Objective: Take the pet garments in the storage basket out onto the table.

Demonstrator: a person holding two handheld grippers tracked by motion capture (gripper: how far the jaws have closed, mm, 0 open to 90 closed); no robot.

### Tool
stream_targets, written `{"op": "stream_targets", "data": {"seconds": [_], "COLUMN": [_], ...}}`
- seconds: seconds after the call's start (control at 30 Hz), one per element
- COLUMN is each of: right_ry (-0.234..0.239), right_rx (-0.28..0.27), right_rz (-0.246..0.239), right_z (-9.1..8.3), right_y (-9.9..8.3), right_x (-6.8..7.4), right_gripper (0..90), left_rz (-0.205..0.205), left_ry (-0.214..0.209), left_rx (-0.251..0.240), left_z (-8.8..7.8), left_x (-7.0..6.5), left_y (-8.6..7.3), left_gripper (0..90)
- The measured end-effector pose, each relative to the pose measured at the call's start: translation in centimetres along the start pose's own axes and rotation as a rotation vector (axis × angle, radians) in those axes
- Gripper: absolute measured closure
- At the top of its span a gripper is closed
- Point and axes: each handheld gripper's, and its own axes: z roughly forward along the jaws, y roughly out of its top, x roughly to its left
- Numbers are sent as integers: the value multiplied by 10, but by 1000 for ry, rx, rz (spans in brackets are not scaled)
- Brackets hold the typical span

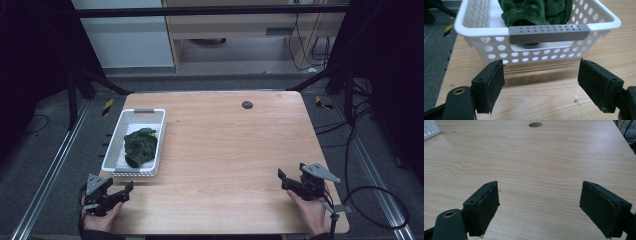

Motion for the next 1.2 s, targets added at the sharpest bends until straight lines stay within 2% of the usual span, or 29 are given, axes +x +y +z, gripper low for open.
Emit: {"op": "stream_targets", "data": {"seconds": [0.13,0.27,0.63,0.93,1.2], "right_ry": [-1,-8,9,4,-4], "right_rx": [9,17,25,41,45], "right_rz": [5,-5,-24,-41,-70], "right_z": [0,2,1,3,5], "right_y": [0,0,1,2,3], "right_x": [2,3,8,9,14], "right_gripper": [161,164,150,140,137], "left_rz": [-22,-45,-53,-94,-68], "left_ry": [9,-5,-19,-36,-36], "left_rx": [-22,-51,-94,-141,-172], "left_z": [-8,-19,-29,-42,-46], "left_x": [1,3,5,10,10], "left_y": [2,4,17,31,49], "left_gripper": [211,211,213,226,233]}}
